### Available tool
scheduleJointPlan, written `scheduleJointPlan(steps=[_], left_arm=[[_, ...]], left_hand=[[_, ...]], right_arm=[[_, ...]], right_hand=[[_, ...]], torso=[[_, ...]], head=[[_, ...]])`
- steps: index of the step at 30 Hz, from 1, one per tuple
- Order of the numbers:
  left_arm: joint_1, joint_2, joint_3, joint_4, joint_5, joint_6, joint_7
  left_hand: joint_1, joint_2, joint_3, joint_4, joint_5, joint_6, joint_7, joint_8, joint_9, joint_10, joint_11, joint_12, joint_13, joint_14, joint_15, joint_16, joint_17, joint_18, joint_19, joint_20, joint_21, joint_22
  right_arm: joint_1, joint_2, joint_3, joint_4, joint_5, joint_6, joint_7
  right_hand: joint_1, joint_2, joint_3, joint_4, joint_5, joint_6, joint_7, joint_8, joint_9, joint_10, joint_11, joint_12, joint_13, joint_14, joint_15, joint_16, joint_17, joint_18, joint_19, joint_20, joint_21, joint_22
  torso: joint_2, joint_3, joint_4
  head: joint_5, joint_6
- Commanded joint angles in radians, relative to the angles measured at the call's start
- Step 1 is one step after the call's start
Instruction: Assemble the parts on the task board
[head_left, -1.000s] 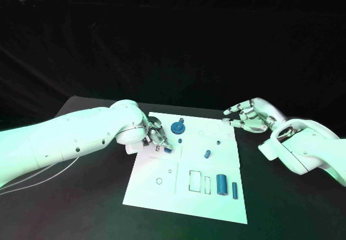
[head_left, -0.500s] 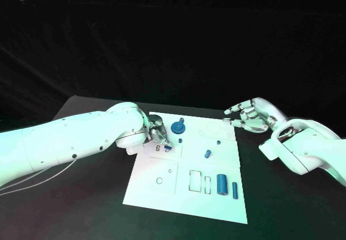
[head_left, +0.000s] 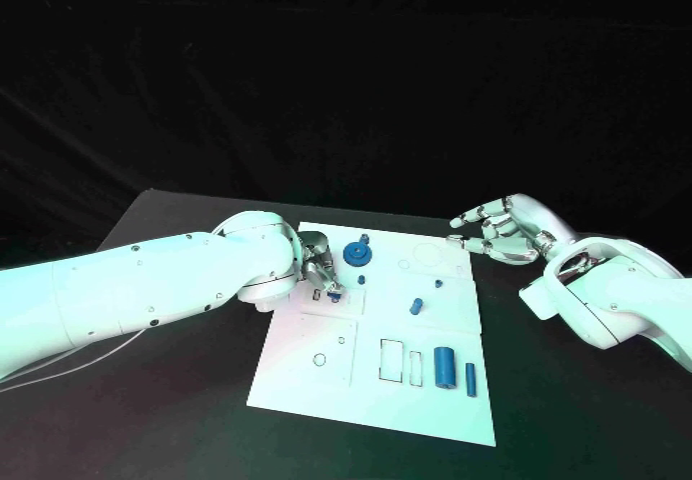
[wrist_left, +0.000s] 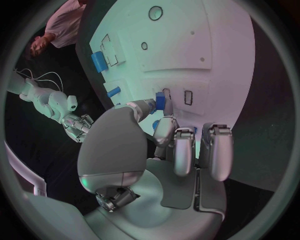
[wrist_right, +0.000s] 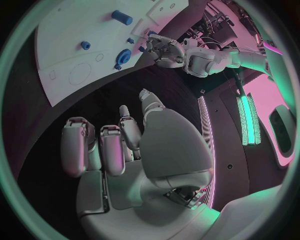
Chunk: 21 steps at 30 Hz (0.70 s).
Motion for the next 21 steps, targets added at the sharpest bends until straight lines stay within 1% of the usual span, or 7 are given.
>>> scheduleJointPlan(steps=[1, 10, 14, 16, 21], left_arm=[[-0.003, 0.005, -0.002, -0.005, -0.026, 0.008, -0.017], [-0.005, 0.012, -0.006, -0.019, -0.022, 0.016, -0.028], [-0.006, 0.015, -0.006, -0.022, -0.020, 0.012, -0.032], [-0.006, 0.017, -0.007, -0.023, -0.020, 0.012, -0.033], [-0.006, 0.018, -0.007, -0.024, -0.019, 0.025, -0.034]], left_hand=[[-0.012, 0.002, 0.155, -0.149, 0.005, 0.018, -0.018, 0.005, 0.078, 0.008, 0.000, 0.003, 0.001, 0.107, -0.006, 0.002, 0.263, -0.015, 0.106, -0.008, 0.006, 0.263], [-0.014, 0.001, 0.156, -0.150, 0.008, 0.018, -0.019, 0.006, 0.080, 0.008, -0.001, 0.003, 0.001, 0.107, -0.006, 0.002, 0.263, -0.015, 0.106, -0.008, 0.006, 0.263], [-0.016, 0.001, 0.156, -0.150, 0.009, 0.019, -0.019, 0.006, 0.082, 0.008, -0.001, 0.002, 0.000, 0.107, -0.007, 0.002, 0.263, -0.015, 0.106, -0.008, 0.006, 0.263], [-0.017, 0.001, 0.156, -0.150, 0.009, 0.020, -0.019, 0.007, 0.082, 0.008, -0.001, 0.003, 0.000, 0.107, -0.007, 0.002, 0.263, -0.015, 0.106, -0.008, 0.006, 0.263], [-0.021, 0.001, 0.156, -0.149, 0.009, 0.021, -0.020, 0.008, 0.084, 0.010, -0.001, 0.004, 0.002, 0.107, -0.007, 0.002, 0.263, -0.015, 0.106, -0.008, 0.006, 0.263]], right_arm=[[-0.001, 0.000, 0.000, 0.001, -0.009, 0.002, 0.003], [-0.001, 0.000, 0.000, 0.003, -0.009, 0.002, 0.003], [-0.001, -0.001, 0.000, 0.003, -0.009, 0.002, 0.003], [-0.002, -0.001, 0.000, 0.004, -0.009, 0.002, 0.003], [-0.002, -0.002, 0.000, 0.004, -0.009, 0.003, 0.003]], right_hand=[[0.002, 0.006, -0.005, -0.002, 0.005, 0.006, -0.001, 0.006, 0.002, 0.000, -0.005, 0.000, -0.001, 0.057, -0.010, -0.006, 0.055, 0.004, -0.002, -0.005, -0.004, 0.096], [0.002, 0.006, -0.005, -0.002, 0.005, 0.006, -0.001, 0.006, 0.002, 0.000, -0.005, 0.000, -0.001, 0.057, -0.010, -0.006, 0.055, 0.004, -0.002, -0.005, -0.004, 0.096], [0.002, 0.006, -0.005, -0.002, 0.005, 0.006, -0.001, 0.006, 0.002, 0.000, -0.005, 0.000, -0.001, 0.057, -0.010, -0.006, 0.055, 0.004, -0.002, -0.005, -0.004, 0.096], [0.002, 0.006, -0.005, -0.002, 0.005, 0.006, -0.001, 0.006, 0.002, 0.000, -0.005, 0.000, -0.001, 0.057, -0.010, -0.006, 0.055, 0.004, -0.002, -0.005, -0.004, 0.096], [0.002, 0.006, -0.005, -0.002, 0.005, 0.006, -0.001, 0.006, 0.002, 0.000, -0.005, 0.000, -0.001, 0.057, -0.010, -0.006, 0.055, 0.004, -0.002, -0.005, -0.004, 0.096]], torso=[[0.000, 0.0001, -0.0006], [0.000, 0.0002, -0.0005], [0.000, 0.0000, -0.0001], [0.000, -0.0002, -0.0012], [0.000, -0.0002, -0.0007]], head=[[0.000, 0.000], [0.002, 0.000], [0.001, 0.000], [0.002, -0.001], [0.000, -0.001]])
